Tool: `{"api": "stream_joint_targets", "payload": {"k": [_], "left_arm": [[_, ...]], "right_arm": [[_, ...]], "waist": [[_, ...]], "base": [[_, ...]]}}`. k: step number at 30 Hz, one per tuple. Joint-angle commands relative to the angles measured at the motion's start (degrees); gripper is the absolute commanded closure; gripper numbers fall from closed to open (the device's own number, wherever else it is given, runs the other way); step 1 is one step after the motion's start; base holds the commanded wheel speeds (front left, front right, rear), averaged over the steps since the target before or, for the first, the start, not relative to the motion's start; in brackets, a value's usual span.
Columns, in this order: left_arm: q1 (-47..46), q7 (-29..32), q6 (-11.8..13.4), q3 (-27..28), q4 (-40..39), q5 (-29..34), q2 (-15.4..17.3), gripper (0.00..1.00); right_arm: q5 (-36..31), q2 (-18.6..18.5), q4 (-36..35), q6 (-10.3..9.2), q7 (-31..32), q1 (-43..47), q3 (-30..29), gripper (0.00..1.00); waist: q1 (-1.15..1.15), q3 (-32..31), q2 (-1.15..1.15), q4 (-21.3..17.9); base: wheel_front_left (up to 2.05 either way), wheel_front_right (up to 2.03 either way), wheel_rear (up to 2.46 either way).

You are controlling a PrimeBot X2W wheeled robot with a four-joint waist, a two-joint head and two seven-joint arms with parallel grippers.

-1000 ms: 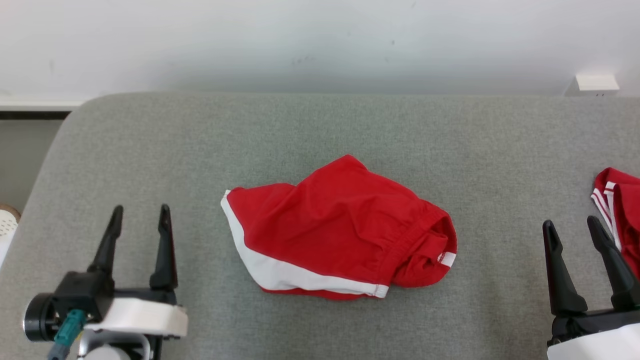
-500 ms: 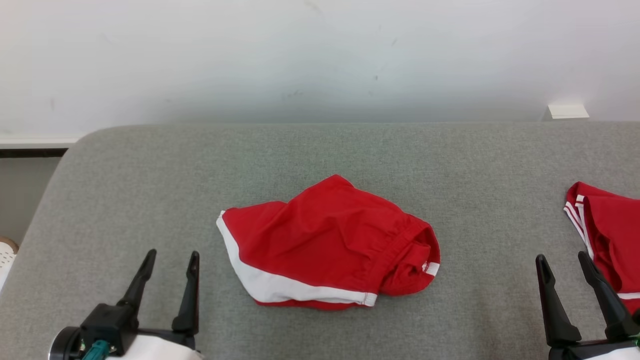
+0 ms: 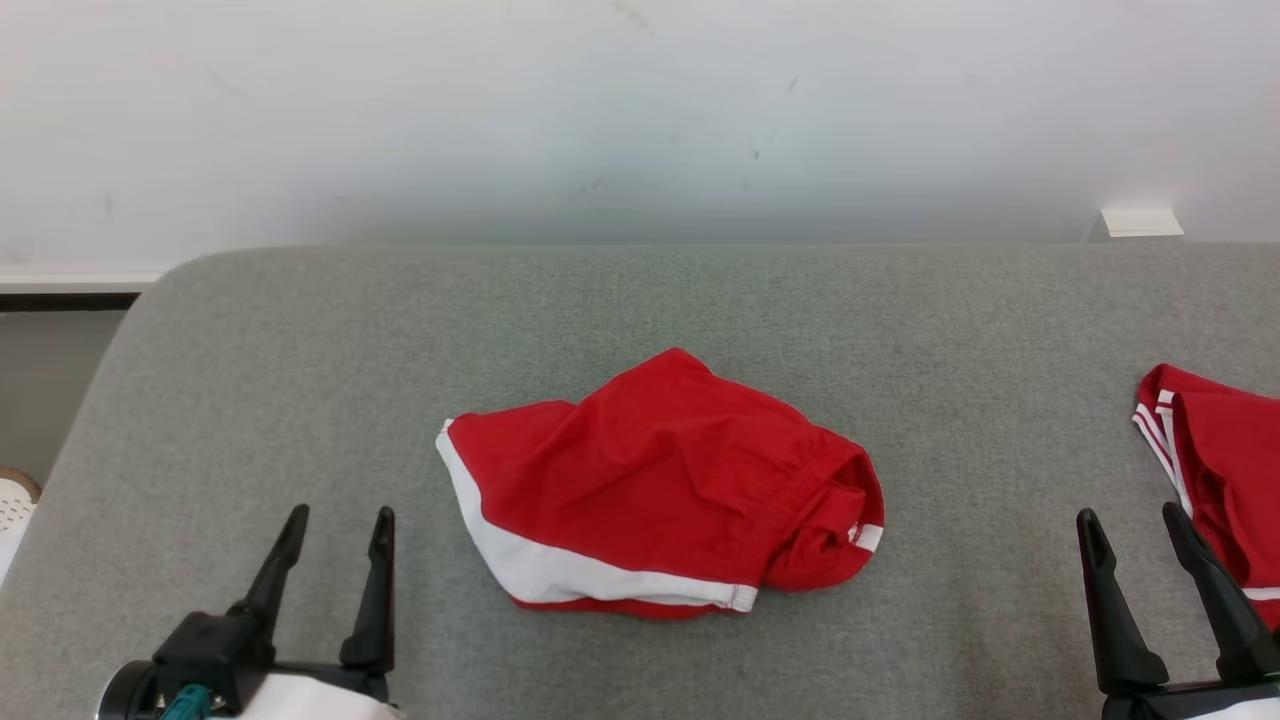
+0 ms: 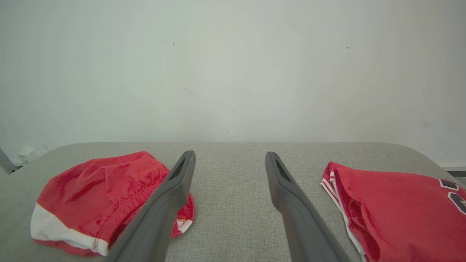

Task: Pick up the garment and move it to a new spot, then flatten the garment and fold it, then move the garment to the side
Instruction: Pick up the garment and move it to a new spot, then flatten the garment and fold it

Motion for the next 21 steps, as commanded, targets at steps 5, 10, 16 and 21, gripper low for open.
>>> {"api": "stream_joint_targets", "payload": {"k": [5, 10, 16, 21], "left_arm": [[-0.5, -0.5, 0.1, 0.0, -0.3, -0.3, 0.1, 0.00], [-0.9, -0.8, 0.3, 0.0, -0.5, -0.4, 0.1, 0.00], [-2.0, -1.0, 0.6, -0.2, -1.0, 0.2, 0.1, 0.00], [-4.3, -1.1, 0.6, -1.0, -1.6, 0.9, -0.4, 0.00]], "right_arm": [[-0.4, 0.2, -0.4, -0.15, -0.1, 0.3, -0.4, 0.00], [-0.7, 0.2, -0.5, -0.15, 0.0, 0.0, -0.5, 0.00], [0.0, -0.5, 0.7, -0.15, 0.9, -0.3, 2.8, 0.00], [2.8, -2.1, 5.3, -0.15, 1.7, -1.2, 12.5, 0.00]], "waist": [[0.01, 0.3, 0.00, 0.3], [0.01, 0.6, 0.00, 0.6], [0.01, 1.9, 0.00, 1.4], [0.01, 4.4, 0.00, 3.2]], "base": [[0.00, 0.00, 0.00], [0.00, 0.00, 0.00], [0.00, 0.00, 0.00], [0.00, 0.00, 0.00]]}}
